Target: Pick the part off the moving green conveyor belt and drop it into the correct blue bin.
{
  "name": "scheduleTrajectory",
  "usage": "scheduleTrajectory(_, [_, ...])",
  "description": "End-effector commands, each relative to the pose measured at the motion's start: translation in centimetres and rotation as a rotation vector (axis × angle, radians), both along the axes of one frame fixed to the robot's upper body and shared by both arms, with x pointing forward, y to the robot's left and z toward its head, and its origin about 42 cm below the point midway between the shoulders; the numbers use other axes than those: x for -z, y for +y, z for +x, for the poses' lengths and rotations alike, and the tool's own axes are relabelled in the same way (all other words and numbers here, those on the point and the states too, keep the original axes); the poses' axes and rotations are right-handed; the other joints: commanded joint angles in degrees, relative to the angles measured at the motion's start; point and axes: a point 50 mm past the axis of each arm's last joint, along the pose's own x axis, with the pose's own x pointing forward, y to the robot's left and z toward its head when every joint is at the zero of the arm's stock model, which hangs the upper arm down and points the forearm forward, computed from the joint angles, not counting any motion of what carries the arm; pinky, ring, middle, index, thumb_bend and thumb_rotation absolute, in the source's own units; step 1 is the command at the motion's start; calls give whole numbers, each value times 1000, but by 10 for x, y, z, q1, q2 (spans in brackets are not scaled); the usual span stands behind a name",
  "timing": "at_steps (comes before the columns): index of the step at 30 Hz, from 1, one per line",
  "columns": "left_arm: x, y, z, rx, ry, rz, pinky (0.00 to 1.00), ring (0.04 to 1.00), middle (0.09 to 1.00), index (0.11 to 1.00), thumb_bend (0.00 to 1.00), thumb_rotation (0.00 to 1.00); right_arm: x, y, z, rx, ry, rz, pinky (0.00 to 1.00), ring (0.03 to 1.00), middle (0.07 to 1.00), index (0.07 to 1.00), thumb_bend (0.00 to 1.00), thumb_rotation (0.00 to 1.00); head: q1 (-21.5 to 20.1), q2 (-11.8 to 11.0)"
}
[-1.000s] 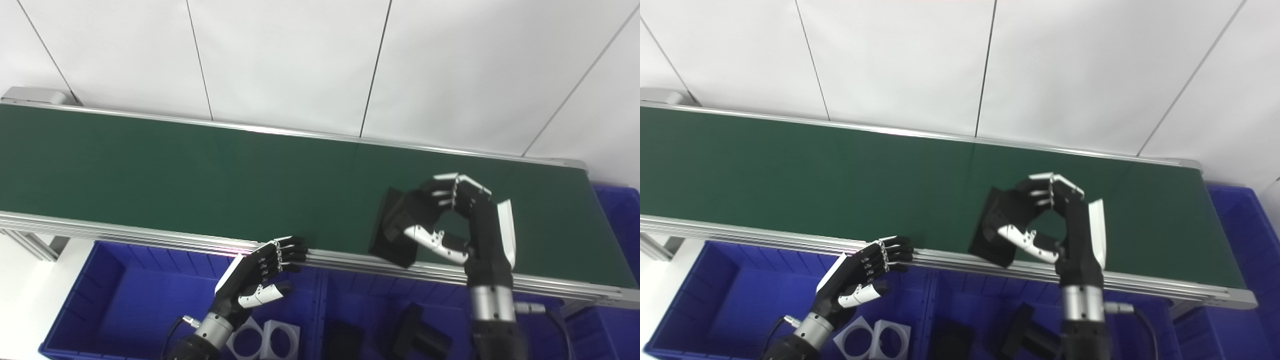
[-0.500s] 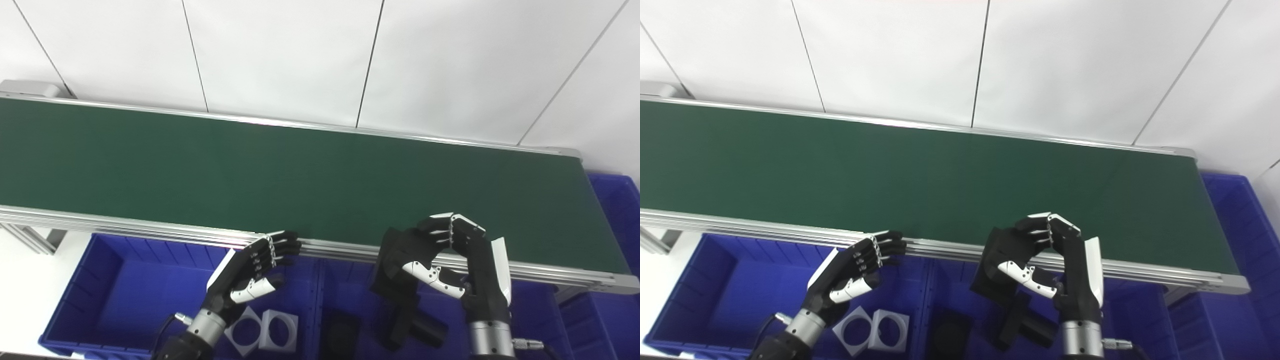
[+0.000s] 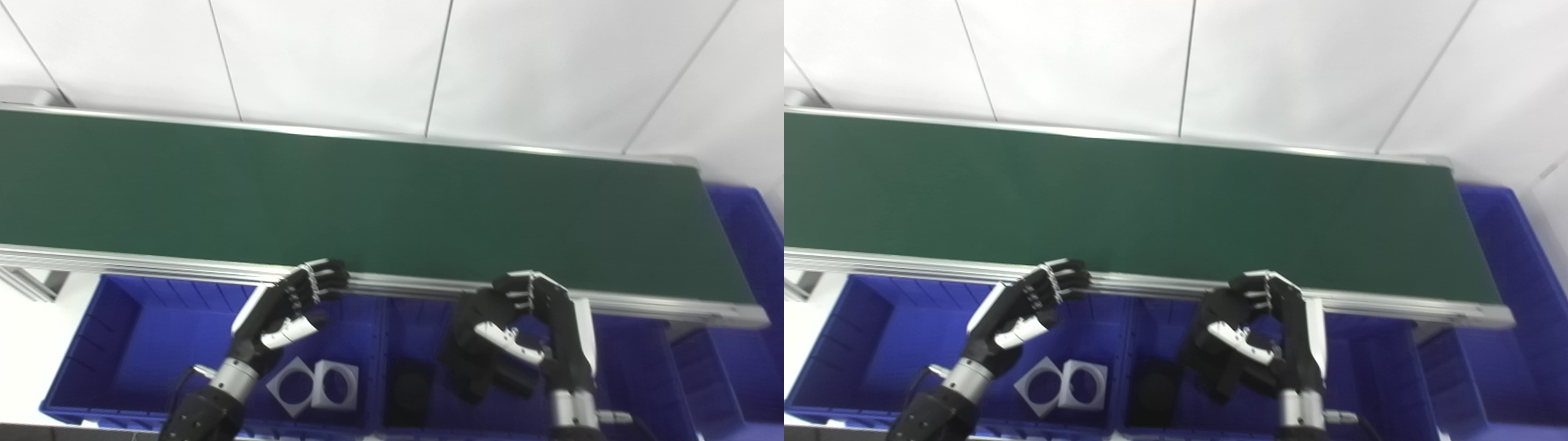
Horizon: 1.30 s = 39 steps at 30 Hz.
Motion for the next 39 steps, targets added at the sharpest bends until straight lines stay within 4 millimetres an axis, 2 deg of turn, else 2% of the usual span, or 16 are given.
scheduleTrajectory(1, [-13,1,7,9,-51,-16,702,753,740,757,1000,523,-6,2,1,3,-57,4,346,457,525,507,498,0,0,1])
scheduleTrajectory(17, [-21,10,8,9,-45,-10,684,746,742,763,1000,541,7,23,4,-106,-25,-107,332,444,527,515,497,0,-13,21])
scheduleTrajectory(39, [-23,19,11,1,-50,1,678,727,735,754,1000,545,17,28,0,-152,34,-149,325,427,521,534,495,0,-14,30])
